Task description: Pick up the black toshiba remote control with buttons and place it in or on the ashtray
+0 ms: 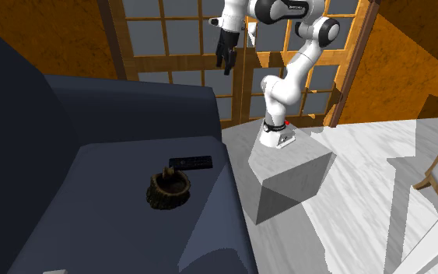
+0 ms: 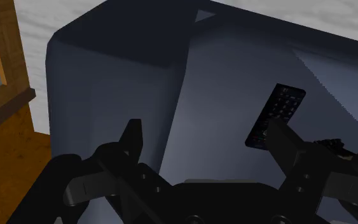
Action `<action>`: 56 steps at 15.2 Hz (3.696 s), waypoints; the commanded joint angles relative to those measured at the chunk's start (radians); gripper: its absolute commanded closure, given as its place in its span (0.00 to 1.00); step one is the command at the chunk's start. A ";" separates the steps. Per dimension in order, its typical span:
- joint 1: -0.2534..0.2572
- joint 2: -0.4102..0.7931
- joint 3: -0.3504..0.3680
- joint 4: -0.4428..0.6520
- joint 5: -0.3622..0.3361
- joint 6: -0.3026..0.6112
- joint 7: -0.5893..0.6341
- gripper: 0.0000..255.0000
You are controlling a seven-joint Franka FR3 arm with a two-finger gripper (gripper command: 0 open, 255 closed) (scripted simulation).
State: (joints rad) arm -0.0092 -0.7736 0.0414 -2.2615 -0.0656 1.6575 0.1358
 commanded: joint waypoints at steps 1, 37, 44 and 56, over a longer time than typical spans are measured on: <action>0.000 0.000 0.000 0.000 0.000 0.000 0.000 0.00; 0.044 0.958 0.188 0.136 -0.026 0.780 0.433 0.00; 0.045 0.974 0.186 0.134 -0.032 0.798 0.438 0.00; 0.045 0.974 0.186 0.134 -0.032 0.798 0.438 1.00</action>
State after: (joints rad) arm 0.0363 0.2004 0.2272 -2.1267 -0.0978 2.4549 0.5739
